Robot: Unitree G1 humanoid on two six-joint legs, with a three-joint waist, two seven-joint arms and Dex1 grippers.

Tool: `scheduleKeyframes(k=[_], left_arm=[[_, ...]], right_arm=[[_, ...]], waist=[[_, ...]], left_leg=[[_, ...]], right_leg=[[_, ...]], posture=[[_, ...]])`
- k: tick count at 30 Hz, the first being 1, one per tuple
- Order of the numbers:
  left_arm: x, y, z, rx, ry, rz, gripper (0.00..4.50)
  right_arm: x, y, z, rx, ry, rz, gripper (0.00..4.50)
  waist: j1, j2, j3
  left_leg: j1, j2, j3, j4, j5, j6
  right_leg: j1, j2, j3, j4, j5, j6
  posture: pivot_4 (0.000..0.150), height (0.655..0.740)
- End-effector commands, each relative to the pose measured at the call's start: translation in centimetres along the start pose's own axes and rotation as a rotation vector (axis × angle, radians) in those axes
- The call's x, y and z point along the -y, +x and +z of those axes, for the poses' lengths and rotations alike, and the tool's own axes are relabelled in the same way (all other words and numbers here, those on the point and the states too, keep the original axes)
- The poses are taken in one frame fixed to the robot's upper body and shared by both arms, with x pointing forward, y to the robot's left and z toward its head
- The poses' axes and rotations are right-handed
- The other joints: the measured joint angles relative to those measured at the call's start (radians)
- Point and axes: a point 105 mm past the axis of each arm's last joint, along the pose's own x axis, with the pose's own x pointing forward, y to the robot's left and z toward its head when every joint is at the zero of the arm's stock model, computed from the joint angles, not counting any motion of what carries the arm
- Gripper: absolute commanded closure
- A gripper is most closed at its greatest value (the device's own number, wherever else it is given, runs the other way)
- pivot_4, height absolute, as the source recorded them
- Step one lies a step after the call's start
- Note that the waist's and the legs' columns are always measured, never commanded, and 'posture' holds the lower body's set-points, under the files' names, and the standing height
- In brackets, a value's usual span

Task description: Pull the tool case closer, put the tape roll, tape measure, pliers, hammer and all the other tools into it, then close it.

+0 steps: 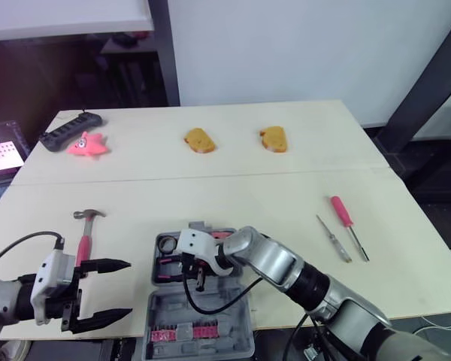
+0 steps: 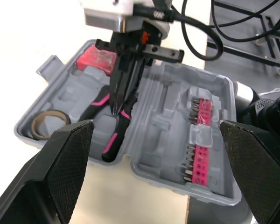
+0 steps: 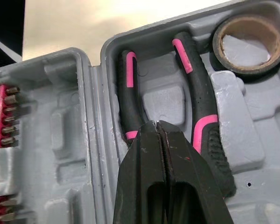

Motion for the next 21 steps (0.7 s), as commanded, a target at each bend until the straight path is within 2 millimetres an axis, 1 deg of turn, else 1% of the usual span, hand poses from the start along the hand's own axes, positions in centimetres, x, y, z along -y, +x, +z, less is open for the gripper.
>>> scheduleKeyframes(k=[1,2,3,5,7,8,9,10,11,12,13,15,16,17,18,20,21], left_arm=[[-0.4,-0.6,0.5,-0.01,0.034,0.018,0.0],[-0.4,-0.7,0.5,-0.011,0.033,0.019,0.0],[-0.4,-0.7,0.5,-0.012,0.029,0.019,0.0],[-0.4,-0.7,0.3,-0.02,0.011,0.019,0.0],[-0.5,-0.8,-0.1,-0.037,-0.018,0.025,0.0],[-0.7,-0.9,-0.5,-0.06,-0.038,0.037,0.0],[-0.8,-1.0,-1.0,-0.082,-0.052,0.049,0.0],[-0.9,-1.0,-1.4,-0.105,-0.064,0.061,0.0],[-1.0,-1.1,-1.9,-0.124,-0.077,0.073,0.0],[-1.0,-1.1,-2.3,-0.131,-0.094,0.082,0.0],[-1.0,-1.1,-2.6,-0.134,-0.105,0.088,0.0],[-1.3,-1.0,-2.7,-0.109,-0.137,0.123,0.0],[-1.3,-0.8,-2.8,-0.109,-0.142,0.117,0.52],[-1.2,-0.6,-2.9,-0.11,-0.144,0.111,0.84],[-1.3,-0.4,-3.0,-0.112,-0.133,0.105,1.3],[-1.7,0.5,-3.1,-0.107,-0.145,0.112,2.36],[-2.0,0.8,-3.4,-0.12,-0.136,0.116,2.79]], right_arm=[[-0.7,1.2,-3.9,-0.087,0.118,0.027,4.46],[-0.6,1.1,-3.0,-0.048,0.111,0.026,4.46],[-0.2,0.8,-1.5,0.026,0.073,0.005,4.46],[0.2,-0.7,2.1,0.198,0.058,0.007,4.46],[0.3,-3.2,4.9,0.331,-0.026,-0.003,4.46],[0.5,-5.1,6.4,0.407,-0.048,-0.016,4.46],[0.5,-6.7,7.4,0.465,-0.057,-0.024,4.46],[0.6,-8.2,7.7,0.496,-0.051,-0.026,4.46],[0.5,-10.0,7.4,0.503,-0.05,-0.022,4.46],[0.3,-11.5,6.6,0.492,-0.04,-0.01,4.46],[0.1,-12.4,6.1,0.481,-0.032,-0.001,4.46],[-0.7,-14.1,3.8,0.413,-0.002,0.03,4.46],[-0.9,-14.6,1.9,0.35,0.025,0.034,4.5],[-1.0,-14.9,0.6,0.306,0.045,0.036,4.5],[-1.0,-15.1,-0.7,0.261,0.065,0.023,4.5],[-0.5,-15.1,-4.3,0.141,0.115,-0.04,4.5],[-0.3,-14.9,-5.9,0.075,0.108,-0.066,4.5]], waist=[[-0.001,-0.001,-0.002],[-0.002,-0.002,-0.002],[-0.003,-0.003,-0.002],[-0.003,-0.004,-0.001],[-0.003,-0.007,0.006],[-0.003,-0.007,0.009],[-0.002,-0.007,0.012],[-0.002,-0.007,0.013],[-0.002,-0.007,0.013],[0.002,-0.007,0.013],[0.005,-0.007,0.013],[0.016,-0.008,0.014],[0.024,-0.009,0.014],[0.028,-0.009,0.016],[0.029,-0.01,0.017],[0.031,-0.01,0.022],[0.031,-0.01,0.022]], left_leg=[[0.0,0.0,0.0,-0.001,0.0,0.0],[0.0,0.0,0.0,-0.001,0.0,0.0],[-0.001,0.0,0.0,-0.001,0.0,0.0],[-0.003,0.0,0.0,-0.001,0.0,0.0],[-0.004,0.0,0.0,-0.001,0.0,0.0],[-0.005,0.0,0.0,-0.001,0.0,0.0],[-0.006,0.0,0.0,-0.001,0.0,0.0],[-0.007,0.0,0.0,-0.001,0.0,0.0],[-0.007,0.0,0.0,-0.002,0.0,0.0],[-0.007,0.0,0.0,-0.002,0.0,0.0],[-0.007,0.0,0.0,-0.003,0.0,0.0],[-0.007,0.0,0.0,-0.004,0.0,0.0],[-0.007,0.0,0.0,-0.004,0.0,0.0],[-0.007,0.0,0.0,-0.005,-0.001,0.001],[-0.007,0.0,0.0,-0.005,-0.001,0.001],[-0.007,0.0,0.0,-0.006,-0.001,0.001],[-0.007,0.0,0.001,-0.006,-0.001,0.001]], right_leg=[[0.0,0.0,0.0,-0.001,0.0,0.0],[0.0,0.0,0.0,-0.002,0.0,0.0],[-0.001,0.0,0.0,-0.002,0.0,0.0],[-0.002,0.0,0.0,-0.002,0.0,0.0],[-0.003,0.0,0.0,-0.002,0.001,0.0],[-0.004,0.0,0.0,-0.002,0.001,0.0],[-0.005,0.0,0.0,-0.002,0.001,0.0],[-0.006,0.0,0.0,-0.002,0.001,0.0],[-0.006,0.0,0.0,-0.002,0.003,0.003],[-0.006,0.0,0.0,-0.002,0.003,0.003],[-0.006,0.0,0.0,-0.003,0.003,0.003],[-0.005,0.0,0.0,-0.006,0.002,0.003],[-0.005,0.0,0.0,-0.007,0.001,0.001],[-0.006,0.0,0.0,-0.007,0.0,0.001],[-0.006,-0.001,-0.001,-0.007,0.0,0.001],[-0.006,-0.001,-0.001,-0.007,0.0,0.001],[-0.006,-0.001,-0.001,-0.007,0.0,0.001]], posture=[[0.15,0.74],[0.15,0.74],[0.15,0.74],[0.15,0.74],[0.15,0.74],[0.15,0.74],[0.15,0.74],[0.15,0.74],[0.15,0.74],[0.15,0.74],[0.15,0.74],[0.15,0.74],[0.15,0.74],[0.15,0.74],[0.15,0.74],[0.15,0.74],[0.15,0.74]])
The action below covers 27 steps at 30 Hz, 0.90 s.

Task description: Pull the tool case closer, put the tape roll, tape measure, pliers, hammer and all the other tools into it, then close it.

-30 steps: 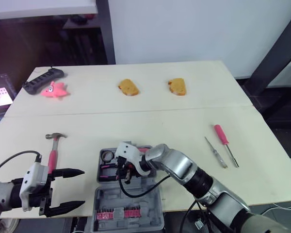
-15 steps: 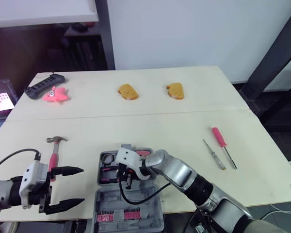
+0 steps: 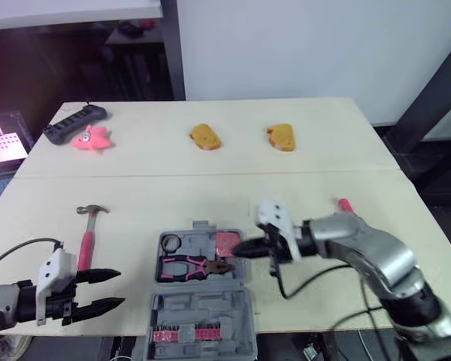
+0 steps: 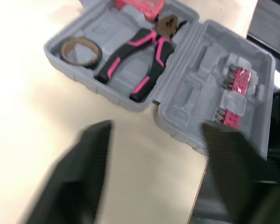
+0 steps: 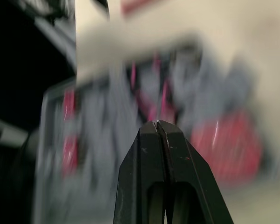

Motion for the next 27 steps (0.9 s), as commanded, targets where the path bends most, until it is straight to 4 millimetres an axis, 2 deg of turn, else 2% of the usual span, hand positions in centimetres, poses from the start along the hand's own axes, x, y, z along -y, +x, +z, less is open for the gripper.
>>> scheduleKeyframes(k=[1,3,4,7,11,13,17,23,26,27], left_arm=[[-0.6,1.4,-0.2,-0.028,0.024,0.003,3.34],[-0.8,2.3,-0.8,-0.051,0.027,0.004,4.36],[-0.6,2.8,-1.4,-0.082,0.021,-0.013,4.44],[-0.2,3.4,-3.2,-0.162,0.029,-0.047,4.44],[-0.5,4.7,-3.8,-0.169,0.032,-0.038,4.44],[-0.9,5.8,-3.6,-0.159,0.053,-0.021,4.44],[-0.8,9.1,-2.5,-0.102,0.128,-0.022,4.44],[-1.0,10.6,-2.3,-0.089,0.123,-0.014,4.44],[-1.8,10.7,-2.2,-0.092,0.129,-0.003,4.44],[-2.4,10.8,-1.9,-0.089,0.136,0.007,4.44]], right_arm=[[0.5,-0.4,-3.4,-0.15,-0.051,-0.064,4.5],[0.7,0.3,-5.4,-0.202,-0.007,-0.074,4.5],[0.9,0.9,-6.1,-0.215,0.001,-0.089,4.5],[0.8,2.3,-6.4,-0.208,0.011,-0.1,4.5],[0.3,3.9,-6.5,-0.221,0.019,-0.091,4.5],[0.2,4.5,-6.5,-0.227,0.021,-0.087,4.5],[-0.6,6.1,-5.8,-0.223,0.01,-0.065,4.5],[0.2,6.8,-5.0,-0.218,0.011,-0.099,4.5],[1.2,6.6,-4.5,-0.212,0.001,-0.141,4.5],[2.3,6.3,-4.0,-0.204,-0.011,-0.18,4.5]], waist=[[-0.002,-0.001,0.001],[-0.009,-0.003,0.002],[-0.011,-0.003,0.002],[-0.012,-0.003,0.003],[-0.004,-0.005,0.004],[0.001,-0.006,0.003],[0.003,-0.007,0.003],[0.004,-0.006,-0.001],[0.005,-0.006,-0.003],[0.005,-0.005,-0.003]], left_leg=[[0.0,0.0,0.0,0.0,0.0,0.0],[0.0,0.0,0.0,0.002,0.0,0.0],[0.001,0.0,0.001,0.003,0.0,0.0],[0.001,0.0,0.001,0.004,0.0,0.0],[0.001,0.0,0.001,0.005,0.0,0.0],[0.001,0.0,0.001,0.006,0.0,0.0],[0.003,0.0,0.001,0.008,0.0,0.0],[0.005,0.0,0.0,0.009,0.0,0.0],[0.006,0.0,0.0,0.009,0.0,0.0],[0.006,0.0,0.0,0.009,0.0,-0.001]], right_leg=[[0.0,0.0,0.0,0.0,0.0,0.0],[0.0,0.0,0.0,0.0,0.001,-0.001],[0.001,0.0,0.001,0.0,0.001,-0.001],[0.001,0.001,0.001,0.001,0.002,-0.002],[0.001,0.001,0.002,0.001,0.002,-0.002],[0.002,0.001,0.001,0.001,0.002,-0.002],[0.005,0.001,0.001,0.002,0.002,-0.003],[0.008,0.001,0.001,0.002,0.003,-0.003],[0.008,0.001,0.001,0.002,0.005,-0.003],[0.008,0.001,0.001,0.002,0.005,-0.004]], posture=[[0.15,0.74],[0.15,0.74],[0.15,0.74],[0.15,0.74],[0.15,0.74],[0.15,0.74],[0.15,0.74],[0.15,0.74],[0.15,0.74],[0.15,0.74]])
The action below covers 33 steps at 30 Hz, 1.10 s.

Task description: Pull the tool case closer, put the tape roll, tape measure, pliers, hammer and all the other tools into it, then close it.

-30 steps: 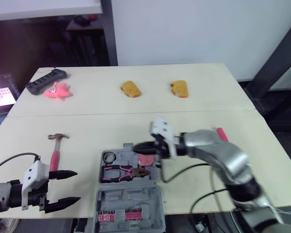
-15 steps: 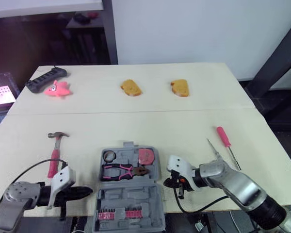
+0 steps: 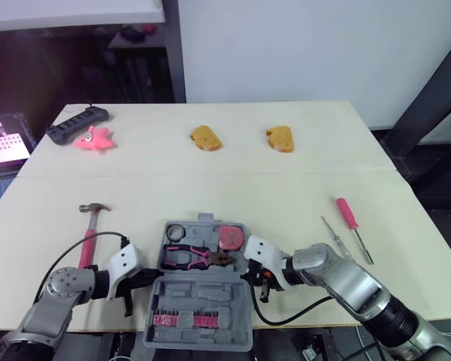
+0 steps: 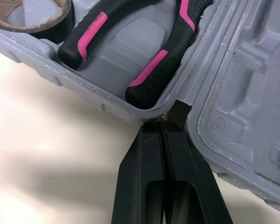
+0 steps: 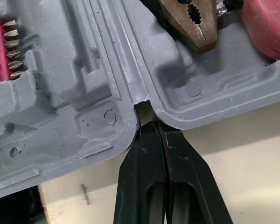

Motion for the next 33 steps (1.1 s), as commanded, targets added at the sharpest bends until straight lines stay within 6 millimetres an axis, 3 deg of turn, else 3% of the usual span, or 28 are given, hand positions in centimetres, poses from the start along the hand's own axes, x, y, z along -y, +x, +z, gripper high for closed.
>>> scheduleKeyframes(k=[1,5,10,19,26,33], left_arm=[[-0.3,1.7,0.9,0.025,0.028,-0.022,4.44],[-2.4,2.0,1.7,0.033,0.033,-0.004,4.44],[-4.3,2.6,2.0,0.024,0.045,0.0,4.44],[-6.6,3.8,2.6,0.062,0.048,0.056,4.44],[-6.2,4.4,2.8,0.082,0.045,0.022,4.44],[-4.2,4.5,2.4,0.093,0.028,-0.031,4.44]], right_arm=[[1.6,0.5,1.7,0.04,-0.031,-0.072,4.5],[4.6,0.2,3.2,0.062,-0.032,-0.149,4.5],[6.3,0.2,3.5,0.058,-0.034,-0.184,4.5],[6.5,0.7,1.2,0.017,0.022,-0.196,4.5],[5.8,0.4,1.4,0.03,0.03,-0.184,4.5],[4.9,0.5,1.3,0.034,0.05,-0.18,4.5]], waist=[[0.0,0.0,0.0],[0.002,0.001,0.0],[0.013,0.002,0.001],[0.018,0.003,0.0],[0.019,0.003,0.0],[0.019,0.004,0.0]], left_leg=[[0.0,0.0,0.0,0.0,0.0,0.0],[0.0,0.0,0.0,0.002,0.001,-0.002],[-0.002,0.0,0.0,0.002,0.002,-0.002],[-0.002,0.0,-0.001,0.003,0.002,-0.002],[-0.002,-0.001,-0.001,0.003,0.002,-0.002],[-0.003,-0.001,-0.001,0.002,0.002,-0.002]], right_leg=[[0.0,0.0,0.0,0.0,0.0,0.0],[0.0,0.001,0.0,0.0,0.004,0.0],[-0.002,0.001,0.0,0.0,0.005,0.002],[0.0,0.001,0.0,0.0,0.006,0.004],[0.0,0.001,0.0,0.0,0.006,0.005],[0.0,0.0,0.0,-0.001,0.005,0.006]], posture=[[0.15,0.74],[0.15,0.74],[0.15,0.74],[0.15,0.74],[0.15,0.74],[0.15,0.74]])
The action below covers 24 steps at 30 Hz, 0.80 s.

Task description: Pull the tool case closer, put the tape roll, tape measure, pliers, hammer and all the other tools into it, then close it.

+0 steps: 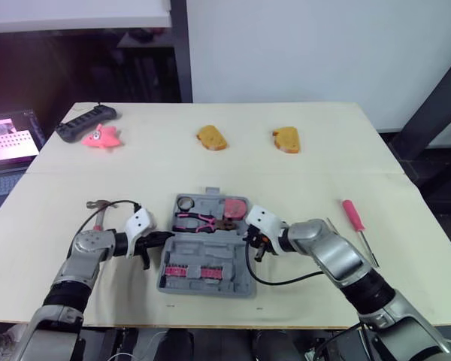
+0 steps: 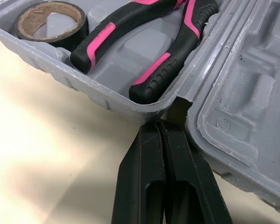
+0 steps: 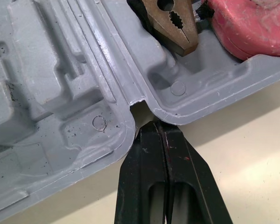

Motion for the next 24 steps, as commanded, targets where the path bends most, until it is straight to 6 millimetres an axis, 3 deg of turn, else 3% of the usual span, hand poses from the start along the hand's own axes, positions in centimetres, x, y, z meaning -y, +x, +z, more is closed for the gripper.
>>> scheduleKeyframes(k=[1,12,24], left_arm=[[2.3,1.1,-0.2,0.007,-0.011,-0.082,4.44],[3.3,1.0,-0.3,0.003,-0.027,-0.087,4.44],[3.9,1.0,-0.4,-0.005,-0.039,-0.111,4.44]], right_arm=[[-1.5,0.5,-0.6,-0.016,0.024,0.042,4.5],[-2.7,-0.2,-2.1,-0.052,0.051,0.056,4.5],[-3.3,-0.2,-2.0,-0.052,0.058,0.045,4.5]], waist=[[-0.001,0.0,0.0],[0.0,0.0,0.0],[-0.003,0.0,0.0]], left_leg=[[0.0,0.0,0.0,0.0,0.0,0.0],[0.0,-0.001,0.0,-0.002,0.0,0.0],[0.0,-0.001,0.0,-0.002,0.0,0.0]], right_leg=[[0.0,0.0,0.0,0.0,0.0,0.0],[0.0,-0.001,0.0,-0.002,-0.001,0.002],[0.0,-0.001,0.0,-0.002,-0.002,0.001]], posture=[[0.15,0.74],[0.15,0.74],[0.15,0.74]])
